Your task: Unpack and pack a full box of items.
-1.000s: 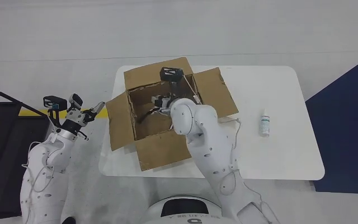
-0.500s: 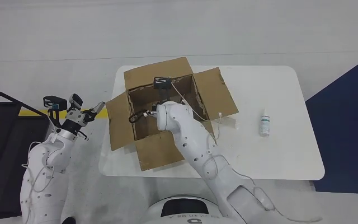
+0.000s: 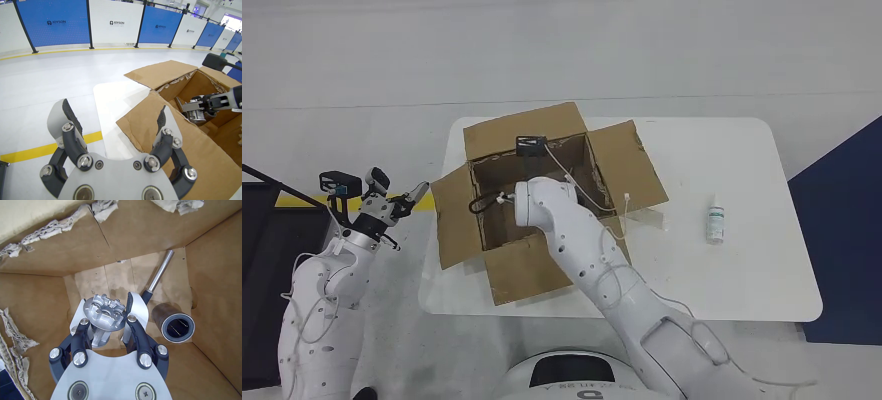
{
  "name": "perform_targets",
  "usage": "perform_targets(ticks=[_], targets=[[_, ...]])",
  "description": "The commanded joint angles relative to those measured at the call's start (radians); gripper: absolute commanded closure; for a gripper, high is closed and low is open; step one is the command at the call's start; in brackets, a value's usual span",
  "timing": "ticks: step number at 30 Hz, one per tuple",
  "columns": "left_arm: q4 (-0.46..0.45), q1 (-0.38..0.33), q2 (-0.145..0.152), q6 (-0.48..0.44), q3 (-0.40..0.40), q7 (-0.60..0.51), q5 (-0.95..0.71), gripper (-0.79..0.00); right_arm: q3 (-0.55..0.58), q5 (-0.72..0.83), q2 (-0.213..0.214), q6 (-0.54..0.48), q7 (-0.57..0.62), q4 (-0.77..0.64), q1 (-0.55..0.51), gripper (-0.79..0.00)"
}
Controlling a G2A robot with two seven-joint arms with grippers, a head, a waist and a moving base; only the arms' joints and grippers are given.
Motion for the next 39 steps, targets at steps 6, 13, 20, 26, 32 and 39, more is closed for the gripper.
perform_targets(ticks=[6,13,20,26,32,39], targets=[[0.0,0.0,0.0,0.0,0.0,0.0,0.0,-0.785,0.013,0.01,-0.007,0.006,0.007,0.07,0.035,-0.326],[0.0,0.0,0.0,0.0,0.0,0.0,0.0,-0.785,0.016,0.028,-0.022,0.038,-0.032,0.176,0.088,-0.4],[0.0,0.0,0.0,0.0,0.0,0.0,0.0,-0.785,0.041,0.048,-0.025,0.053,-0.072,0.078,0.083,-0.579],[0.0,0.0,0.0,0.0,0.0,0.0,0.0,-0.785,0.174,0.022,0.024,-0.056,0.03,-0.469,-0.136,-0.597],[0.0,0.0,0.0,0.0,0.0,0.0,0.0,-0.785,0.341,0.03,0.089,-0.11,0.064,-1.031,-0.408,-0.714],[0.0,0.0,0.0,0.0,0.0,0.0,0.0,-0.785,0.574,0.16,0.132,-0.024,-0.107,-1.227,-0.62,-0.785]])
